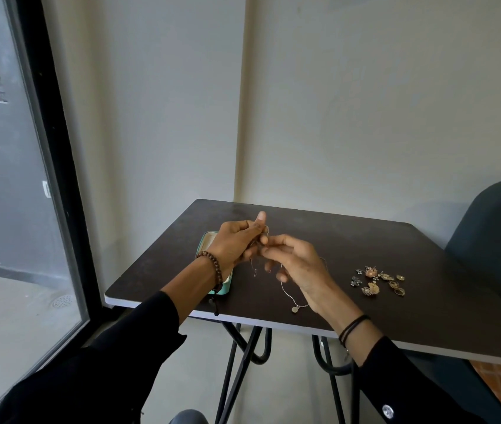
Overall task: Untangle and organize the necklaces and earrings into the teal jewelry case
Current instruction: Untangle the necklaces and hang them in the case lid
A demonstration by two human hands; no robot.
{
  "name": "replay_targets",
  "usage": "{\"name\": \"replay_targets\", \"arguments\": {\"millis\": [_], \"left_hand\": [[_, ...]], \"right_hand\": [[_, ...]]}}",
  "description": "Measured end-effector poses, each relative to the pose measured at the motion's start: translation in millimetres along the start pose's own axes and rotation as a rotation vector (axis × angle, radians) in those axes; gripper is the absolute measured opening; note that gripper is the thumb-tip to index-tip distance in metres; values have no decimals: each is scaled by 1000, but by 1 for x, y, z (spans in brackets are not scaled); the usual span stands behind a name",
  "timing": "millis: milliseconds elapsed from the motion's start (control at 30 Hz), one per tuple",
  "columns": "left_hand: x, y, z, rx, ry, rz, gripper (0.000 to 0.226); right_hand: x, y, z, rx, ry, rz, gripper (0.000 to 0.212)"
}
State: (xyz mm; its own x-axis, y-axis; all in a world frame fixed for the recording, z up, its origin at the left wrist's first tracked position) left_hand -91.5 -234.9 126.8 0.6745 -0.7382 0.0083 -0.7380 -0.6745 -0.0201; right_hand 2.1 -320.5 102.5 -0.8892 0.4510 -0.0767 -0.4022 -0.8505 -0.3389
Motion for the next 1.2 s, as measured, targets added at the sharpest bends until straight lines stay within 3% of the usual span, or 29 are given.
{"name": "replay_targets", "arguments": {"millis": [433, 667, 1067, 1200], "left_hand": [[-40, -2, 1, -19, -158, -291, 39], [-35, -1, -6, 32, -338, -279, 49], [-40, -3, -5, 32, -227, -250, 53], [-28, -1, -3, 30, -299, -173, 57]], "right_hand": [[-37, -2, 7, -96, 30, -148, 27], [-34, -4, 8, -48, 51, -152, 33], [-39, -5, 9, 26, 52, -192, 52], [-34, -9, 11, 38, -6, -211, 53]]}}
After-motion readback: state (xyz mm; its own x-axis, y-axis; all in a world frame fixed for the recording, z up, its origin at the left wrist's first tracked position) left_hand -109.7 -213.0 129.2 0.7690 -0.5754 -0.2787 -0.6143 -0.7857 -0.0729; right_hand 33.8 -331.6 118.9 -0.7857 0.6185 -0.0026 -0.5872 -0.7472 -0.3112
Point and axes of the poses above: each hand's wrist, its own y-axis away from the middle knuckle, its own x-axis out of the palm, z = x × y, the point moved 8 cm from there along -y, towards the middle knuckle, and after that the axes turned 8 degrees about -x, right-handed, at the moved point
